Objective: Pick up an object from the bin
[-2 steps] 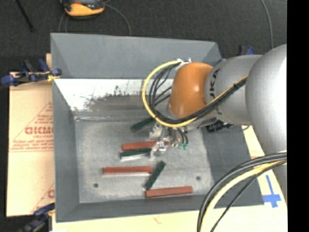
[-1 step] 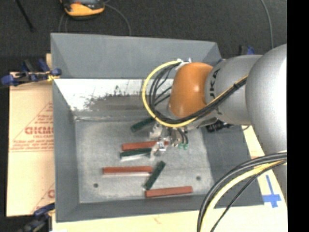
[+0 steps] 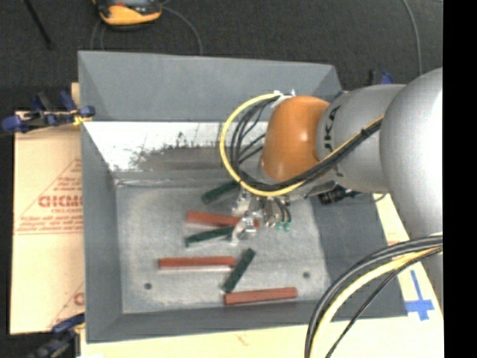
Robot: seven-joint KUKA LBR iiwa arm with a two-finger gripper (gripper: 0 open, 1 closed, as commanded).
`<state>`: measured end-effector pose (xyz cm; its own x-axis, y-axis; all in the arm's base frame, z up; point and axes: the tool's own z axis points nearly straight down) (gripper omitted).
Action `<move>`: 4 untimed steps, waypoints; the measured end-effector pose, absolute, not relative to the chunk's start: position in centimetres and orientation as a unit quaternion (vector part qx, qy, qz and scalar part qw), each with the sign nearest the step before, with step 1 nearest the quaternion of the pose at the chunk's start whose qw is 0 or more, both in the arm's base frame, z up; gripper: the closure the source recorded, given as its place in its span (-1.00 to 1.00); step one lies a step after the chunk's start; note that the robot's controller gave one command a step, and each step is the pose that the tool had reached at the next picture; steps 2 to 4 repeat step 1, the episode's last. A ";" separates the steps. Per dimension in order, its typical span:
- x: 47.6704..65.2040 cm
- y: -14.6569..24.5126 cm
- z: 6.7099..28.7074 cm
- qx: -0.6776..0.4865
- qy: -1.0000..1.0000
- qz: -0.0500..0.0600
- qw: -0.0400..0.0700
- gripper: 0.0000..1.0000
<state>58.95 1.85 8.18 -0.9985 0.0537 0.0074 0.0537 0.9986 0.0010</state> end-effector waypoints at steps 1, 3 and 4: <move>59.0 1.8 8.6 -0.026 -1.000 0.000 0.000 1.00; 59.0 1.8 8.6 -0.026 -1.000 0.000 0.000 1.00; 59.0 1.8 8.6 -0.026 -1.000 0.000 0.000 1.00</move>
Offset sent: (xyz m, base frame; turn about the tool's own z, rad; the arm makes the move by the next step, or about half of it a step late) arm 0.0001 0.0001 0.0013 0.0000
